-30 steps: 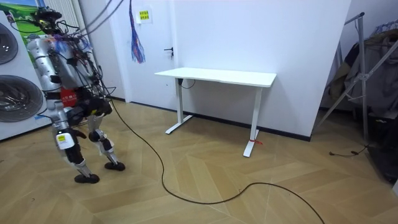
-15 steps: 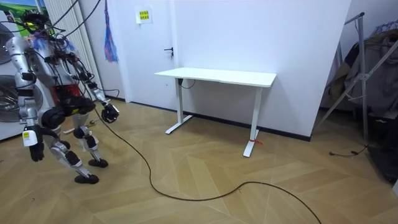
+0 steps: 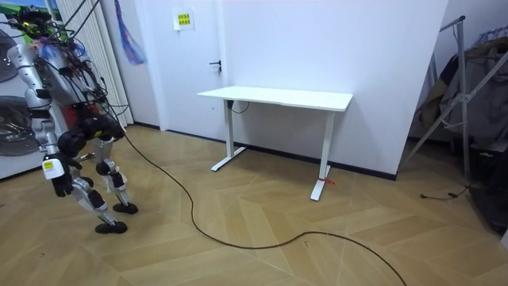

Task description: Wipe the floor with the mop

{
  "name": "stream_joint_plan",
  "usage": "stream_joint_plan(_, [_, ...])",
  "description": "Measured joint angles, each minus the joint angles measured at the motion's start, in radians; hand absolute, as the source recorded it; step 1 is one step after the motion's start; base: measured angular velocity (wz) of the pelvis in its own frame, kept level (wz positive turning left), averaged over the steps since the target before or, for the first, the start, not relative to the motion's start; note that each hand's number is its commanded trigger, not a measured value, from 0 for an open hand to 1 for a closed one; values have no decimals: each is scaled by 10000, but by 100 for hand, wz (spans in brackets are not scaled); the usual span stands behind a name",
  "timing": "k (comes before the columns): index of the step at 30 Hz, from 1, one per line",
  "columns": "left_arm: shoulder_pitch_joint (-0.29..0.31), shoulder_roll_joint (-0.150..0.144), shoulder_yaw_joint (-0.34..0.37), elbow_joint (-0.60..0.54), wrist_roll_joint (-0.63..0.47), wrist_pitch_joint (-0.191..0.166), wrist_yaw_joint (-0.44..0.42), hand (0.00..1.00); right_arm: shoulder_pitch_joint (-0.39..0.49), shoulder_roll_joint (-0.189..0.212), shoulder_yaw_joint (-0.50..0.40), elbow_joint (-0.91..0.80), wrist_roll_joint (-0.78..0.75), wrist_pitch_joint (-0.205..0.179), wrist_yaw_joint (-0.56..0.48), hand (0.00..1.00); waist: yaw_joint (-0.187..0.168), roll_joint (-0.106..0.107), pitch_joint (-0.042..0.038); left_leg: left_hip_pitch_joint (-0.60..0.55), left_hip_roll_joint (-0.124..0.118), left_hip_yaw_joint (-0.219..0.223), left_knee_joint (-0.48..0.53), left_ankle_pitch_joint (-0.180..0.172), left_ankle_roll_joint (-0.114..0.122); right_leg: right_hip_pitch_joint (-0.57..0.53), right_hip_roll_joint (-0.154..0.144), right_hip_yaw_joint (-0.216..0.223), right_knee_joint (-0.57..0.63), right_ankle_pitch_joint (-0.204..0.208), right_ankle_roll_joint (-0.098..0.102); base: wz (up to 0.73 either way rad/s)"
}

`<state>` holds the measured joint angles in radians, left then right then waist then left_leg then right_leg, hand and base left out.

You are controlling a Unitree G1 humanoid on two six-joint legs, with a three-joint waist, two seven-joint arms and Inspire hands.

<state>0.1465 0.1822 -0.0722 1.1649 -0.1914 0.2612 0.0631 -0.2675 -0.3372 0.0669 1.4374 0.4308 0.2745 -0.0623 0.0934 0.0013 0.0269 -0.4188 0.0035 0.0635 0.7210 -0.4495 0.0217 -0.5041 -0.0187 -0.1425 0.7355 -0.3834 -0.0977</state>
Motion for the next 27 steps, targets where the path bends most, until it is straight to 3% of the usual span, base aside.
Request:
stream_joint_plan(4, [-31,7,472,21,66,-97,-81,0,1189,293,54,35,-109,-264,100,100,-109,-18,-38,1316,49,79,-992,117,-22,1189,124,51,-820,71,36,-10])
stream_joint_plan(7, [0,0,835,53,302,-211,-70,0,2206,499,56,103,-617,-273,83,100,-379,12,-153,2366,63,182,-1771,215,-13,2130,184,72,-1443,107,99,-10])
stream_joint_plan(8, [70,7,905,97,324,-234,-57,0,2589,639,56,95,-984,-269,49,100,-416,-68,-214,2868,81,292,-2271,347,-18,2507,247,113,-1849,191,136,-23])
stream_joint_plan(9, [168,7,907,88,322,-242,-44,0,2921,784,41,31,-1254,-223,-8,100,-433,-59,-332,3392,136,569,-2864,534,-29,2928,360,209,-2324,367,161,-34])
stream_joint_plan(10, [217,3,914,65,336,-233,-45,0,3086,847,39,16,-1308,-219,-10,100,-439,-52,-352,3667,175,694,-3132,629,-44,3163,413,234,-2591,474,171,-48])
stream_joint_plan(12, [304,9,1152,26,529,-190,-34,0,3479,1076,36,-8,-1616,-181,39,100,-472,-80,-344,4540,199,727,-3986,960,-74,4000,477,-65,-3436,783,208,-47])
stream_joint_plan(14, [347,-20,1377,21,1076,-143,-59,0,3564,1127,-10,-20,-1916,-93,146,100,-600,-113,-330,4876,213,727,-4281,1033,-88,4331,459,-234,-3609,842,233,-31])
stream_joint_plan(17, [417,-64,1473,-124,1969,186,-140,0,3671,1191,-39,-49,-2422,-20,210,100,-917,-125,-318,5290,211,726,-4531,1090,-97,4839,502,-241,-4003,945,315,-3])
stream_joint_plan(22, [453,-97,1469,-401,2746,509,-172,0,3638,1298,-127,-53,-2481,209,440,100,-1054,-212,-262,5808,198,665,-5009,1175,-51,5427,587,-261,-4649,1137,468,5])
stream_joint_plan(27, [494,-197,1575,-534,3135,812,-153,0,3634,1431,-117,-197,-2480,277,501,100,-1134,-281,-263,5899,204,644,-4994,1208,6,5929,679,-165,-5500,1573,572,0])
